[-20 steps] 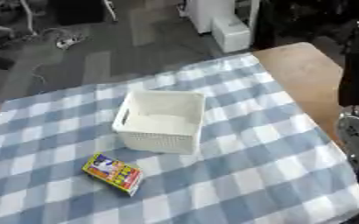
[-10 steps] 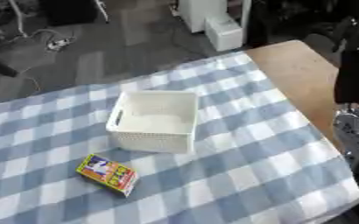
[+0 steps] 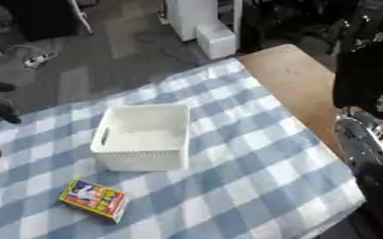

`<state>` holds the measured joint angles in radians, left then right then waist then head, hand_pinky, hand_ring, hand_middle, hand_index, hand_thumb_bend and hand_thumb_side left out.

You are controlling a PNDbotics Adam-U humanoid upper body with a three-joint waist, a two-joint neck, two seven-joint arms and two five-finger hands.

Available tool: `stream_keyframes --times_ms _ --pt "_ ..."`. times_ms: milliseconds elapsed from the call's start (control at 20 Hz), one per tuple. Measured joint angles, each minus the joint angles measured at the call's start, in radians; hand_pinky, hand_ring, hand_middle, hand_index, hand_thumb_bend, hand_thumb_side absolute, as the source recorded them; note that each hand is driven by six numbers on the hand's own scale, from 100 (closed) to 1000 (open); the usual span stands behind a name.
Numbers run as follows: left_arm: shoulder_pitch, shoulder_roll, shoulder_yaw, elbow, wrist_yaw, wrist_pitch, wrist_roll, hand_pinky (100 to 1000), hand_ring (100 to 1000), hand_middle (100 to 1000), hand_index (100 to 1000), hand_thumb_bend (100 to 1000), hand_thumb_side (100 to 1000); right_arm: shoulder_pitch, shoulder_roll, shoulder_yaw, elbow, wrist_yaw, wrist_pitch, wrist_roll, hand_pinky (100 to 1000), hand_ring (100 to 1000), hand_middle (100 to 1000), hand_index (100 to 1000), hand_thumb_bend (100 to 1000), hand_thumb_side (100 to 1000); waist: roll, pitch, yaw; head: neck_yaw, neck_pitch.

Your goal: Pick up objects on the table and place them in the box.

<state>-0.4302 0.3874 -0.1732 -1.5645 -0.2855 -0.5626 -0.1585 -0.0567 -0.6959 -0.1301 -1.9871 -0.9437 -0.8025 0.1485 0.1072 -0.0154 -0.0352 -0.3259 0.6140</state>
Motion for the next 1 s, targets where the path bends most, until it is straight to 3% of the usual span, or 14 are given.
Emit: stream_keyframes --times_ms 250,500,800,850,900,950,1000 --pt "-0.023 0.054 -0.005 0.108 -0.058 -0.077 -0.03 600 559 767 676 602 772 -0.002 -0.001 0.0 0.0 -0.007 0.005 0.005 423 356 401 596 100 1000 0.004 -0.002 -0.005 0.0 0.0" --pt "-0.037 0.062 -0.01 0.155 -0.111 -0.128 -0.075 657 580 775 672 667 764 -0.002 -0.001 0.0 0.0 -0.014 0.009 0.011 424 356 402 596 100 1000 0.004 -0.002 -0.006 0.001 0.0" --pt "-0.062 0.062 -0.01 0.182 -0.148 -0.147 -0.139 684 589 802 740 616 782 -0.002 -0.001 0.001 0.0 -0.015 0.009 0.022 424 355 402 597 100 1000 0.004 -0.002 -0.006 0.002 0.0" --pt "-0.068 0.062 -0.011 0.187 -0.148 -0.146 -0.153 672 579 816 813 546 761 -0.002 -0.001 0.001 0.0 -0.015 0.007 0.024 424 355 402 597 100 1000 0.004 -0.002 -0.006 0.002 0.0" --pt "-0.073 0.061 -0.016 0.194 -0.144 -0.143 -0.171 668 575 826 859 527 754 -0.002 -0.001 0.001 0.0 -0.015 0.007 0.025 425 355 402 597 100 1000 0.004 -0.002 -0.006 0.002 0.0" --pt "-0.077 0.06 -0.023 0.203 -0.13 -0.14 -0.195 668 575 824 851 529 756 -0.002 -0.001 0.001 0.0 -0.015 0.007 0.027 425 355 402 597 100 1000 0.004 -0.002 -0.007 0.004 0.0" --pt "-0.081 0.059 -0.031 0.21 -0.108 -0.133 -0.223 679 573 839 912 514 742 -0.002 -0.001 0.001 0.0 -0.015 0.008 0.03 425 355 402 597 100 1000 0.004 -0.002 -0.009 0.006 0.0"
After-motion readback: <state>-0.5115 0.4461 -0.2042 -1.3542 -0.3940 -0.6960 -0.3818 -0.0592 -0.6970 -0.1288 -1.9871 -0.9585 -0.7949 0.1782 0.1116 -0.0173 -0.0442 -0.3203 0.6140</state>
